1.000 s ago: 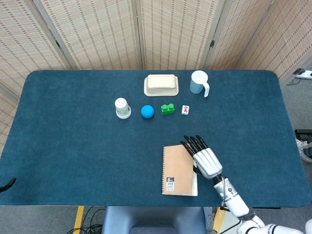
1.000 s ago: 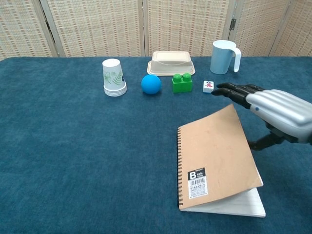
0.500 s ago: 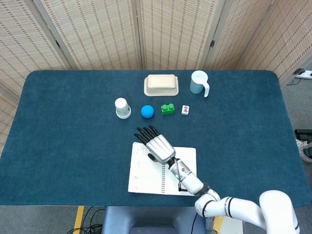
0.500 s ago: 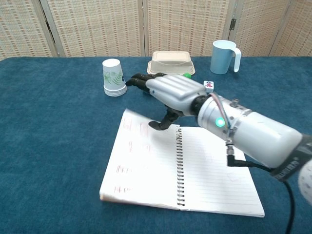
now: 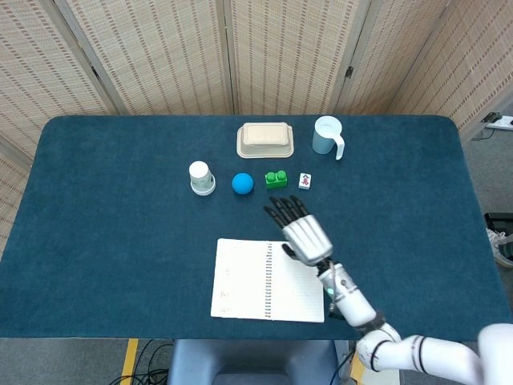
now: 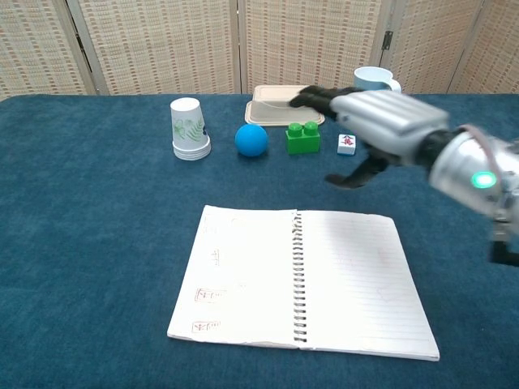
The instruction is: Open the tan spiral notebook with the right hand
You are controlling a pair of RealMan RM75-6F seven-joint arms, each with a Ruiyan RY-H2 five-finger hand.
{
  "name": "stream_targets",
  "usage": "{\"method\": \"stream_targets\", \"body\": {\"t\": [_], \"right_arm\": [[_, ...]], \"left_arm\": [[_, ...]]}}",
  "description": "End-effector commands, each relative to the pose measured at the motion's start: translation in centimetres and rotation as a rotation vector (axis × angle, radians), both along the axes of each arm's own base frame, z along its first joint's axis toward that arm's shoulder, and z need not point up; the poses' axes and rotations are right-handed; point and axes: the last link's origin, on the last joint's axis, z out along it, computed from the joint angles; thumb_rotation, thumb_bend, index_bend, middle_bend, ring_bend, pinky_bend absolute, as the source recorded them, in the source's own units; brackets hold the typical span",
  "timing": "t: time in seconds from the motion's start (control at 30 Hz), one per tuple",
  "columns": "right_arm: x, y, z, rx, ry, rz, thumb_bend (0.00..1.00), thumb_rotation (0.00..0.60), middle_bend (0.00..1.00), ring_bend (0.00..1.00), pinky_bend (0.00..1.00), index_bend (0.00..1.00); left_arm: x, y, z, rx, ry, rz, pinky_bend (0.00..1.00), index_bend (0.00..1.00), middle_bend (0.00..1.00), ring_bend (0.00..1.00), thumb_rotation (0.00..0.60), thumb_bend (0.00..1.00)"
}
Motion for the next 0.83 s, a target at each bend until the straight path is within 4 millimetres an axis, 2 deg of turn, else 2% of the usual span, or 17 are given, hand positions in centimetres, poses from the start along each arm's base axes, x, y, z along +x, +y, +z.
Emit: {"method": "stream_targets", "body": {"t": [0.03,0.23,0.33,0.43,0.53,0.67,0.83], "right_arm": [[-5.8,3.9,5.6,-0.087,0.023,-0.129,0.34,0.6,0.0,0.0,0.0,0.0],[-11.1,8.9,10.4,-0.17,0.071,-0.274,0.32,0.6,0.0,0.0,0.0,0.0],[-13.0,11.2,11.9,-0.207,0.086,-0.337,0.32,0.6,0.0,0.0,0.0,0.0],[-14.6,12.7,12.9,-0.276,0.06,-0.359,0.32,0.6,0.0,0.0,0.0,0.0],[-15.7,13.2,13.3,-0.311,0.05,-0.366,0.32,0.6,0.0,0.0,0.0,0.0],[-15.9,13.1,13.9,-0.336,0.021,-0.368,0.32,0.6,0.0,0.0,0.0,0.0],[-16.1,12.9,13.7,-0.308,0.029,-0.373,0.32,0.6,0.0,0.0,0.0,0.0]], "left_arm": [[0.9,0.7,-1.9,-0.057,0.023,-0.031,0.14,0.06,0.0,0.09,0.6,0.02],[2.3,2.1,-4.6,-0.132,0.052,-0.077,0.14,0.07,0.0,0.09,0.6,0.02],[2.6,2.7,-5.7,-0.171,0.059,-0.082,0.14,0.07,0.0,0.09,0.6,0.02],[2.6,2.8,-6.4,-0.187,0.068,-0.068,0.14,0.07,0.0,0.09,0.6,0.02],[2.8,2.5,-6.7,-0.183,0.085,-0.069,0.14,0.07,0.0,0.09,0.6,0.02],[3.1,2.4,-6.9,-0.187,0.1,-0.088,0.14,0.07,0.0,0.09,0.6,0.02],[3.2,2.4,-6.9,-0.184,0.097,-0.09,0.14,0.07,0.0,0.09,0.6,0.02]]}}
